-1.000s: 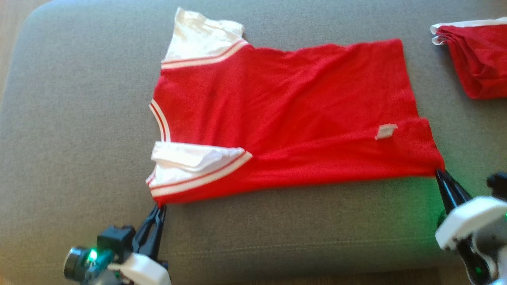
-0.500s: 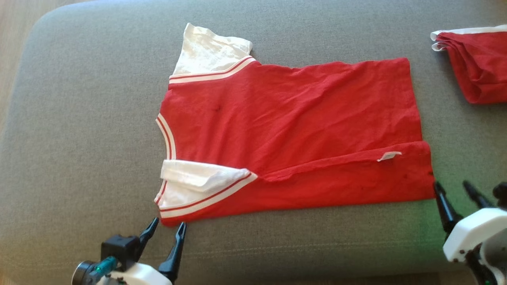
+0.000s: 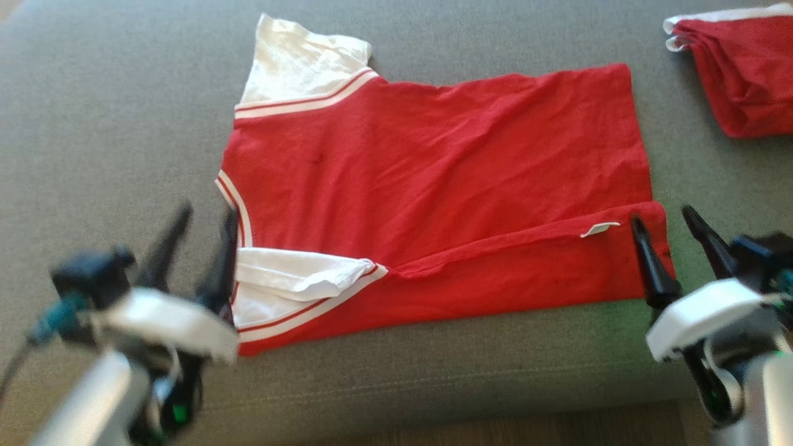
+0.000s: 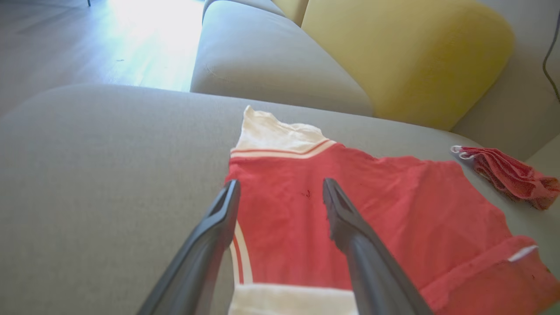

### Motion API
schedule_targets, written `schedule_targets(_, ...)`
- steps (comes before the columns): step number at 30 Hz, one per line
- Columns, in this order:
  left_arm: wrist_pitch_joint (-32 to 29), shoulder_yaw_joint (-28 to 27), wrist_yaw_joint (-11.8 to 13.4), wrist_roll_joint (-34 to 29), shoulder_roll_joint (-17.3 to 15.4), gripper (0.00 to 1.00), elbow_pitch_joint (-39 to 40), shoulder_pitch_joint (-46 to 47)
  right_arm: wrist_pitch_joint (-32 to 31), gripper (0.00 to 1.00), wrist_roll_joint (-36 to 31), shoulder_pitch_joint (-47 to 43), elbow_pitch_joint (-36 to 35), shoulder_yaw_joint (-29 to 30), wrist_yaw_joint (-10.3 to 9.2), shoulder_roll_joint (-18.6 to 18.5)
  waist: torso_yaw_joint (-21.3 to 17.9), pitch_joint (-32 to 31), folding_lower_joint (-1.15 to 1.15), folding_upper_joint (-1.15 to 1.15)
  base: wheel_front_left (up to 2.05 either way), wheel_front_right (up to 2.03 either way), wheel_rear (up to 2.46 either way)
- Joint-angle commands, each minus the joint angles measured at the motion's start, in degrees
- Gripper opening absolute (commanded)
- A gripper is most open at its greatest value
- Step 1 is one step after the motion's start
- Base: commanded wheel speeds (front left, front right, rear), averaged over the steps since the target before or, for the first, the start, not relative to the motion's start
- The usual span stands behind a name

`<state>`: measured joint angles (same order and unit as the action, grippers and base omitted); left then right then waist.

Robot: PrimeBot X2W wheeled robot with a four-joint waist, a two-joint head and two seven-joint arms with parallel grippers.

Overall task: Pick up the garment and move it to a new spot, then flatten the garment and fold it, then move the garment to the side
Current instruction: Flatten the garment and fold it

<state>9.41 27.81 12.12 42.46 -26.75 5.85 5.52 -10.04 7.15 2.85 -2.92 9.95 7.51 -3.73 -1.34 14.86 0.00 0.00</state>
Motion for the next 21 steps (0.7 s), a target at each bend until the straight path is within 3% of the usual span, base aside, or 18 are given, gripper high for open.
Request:
schedule_targets(1,-1.2,-3.72,0.63,-2.48,-2.34,1.0,0.18,9.74,1.82,1.0,-0.84,3.69,-1.06,-3.1,-0.02,0.25,-1.05,2.42,0.0,0.0,0.0,0.0,0.0)
schedule_targets(3,-2.33,-3.64,0.86,-4.98,-3.09,1.0,-2.39,15.52,2.71,1.0,-0.82,5.28,-0.42,-4.21,-0.02,0.44,-1.49,3.95,0.0,0.0,0.0,0.0,0.0)
schedule_targets(8,-6.64,-2.12,-1.54,-7.63,-3.92,1.0,-10.04,27.32,3.86,1.0,-0.76,8.31,0.64,-6.21,-0.02,0.66,-2.8,7.28,0.0,0.0,0.0,0.0,0.0)
schedule_targets(15,-14.7,1.5,-8.79,-9.51,-3.28,1.0,-26.41,45.92,5.46,1.0,-0.15,12.01,1.92,-8.65,-0.02,0.81,-4.97,12.75,0.0,0.0,0.0,0.0,0.0)
schedule_targets(21,-20.45,3.31,-14.88,-8.69,-2.77,1.0,-38.05,55.8,6.64,1.0,1.21,13.7,2.97,-9.39,-0.02,0.84,-6.67,16.16,0.0,0.0,0.0,0.0,0.0)
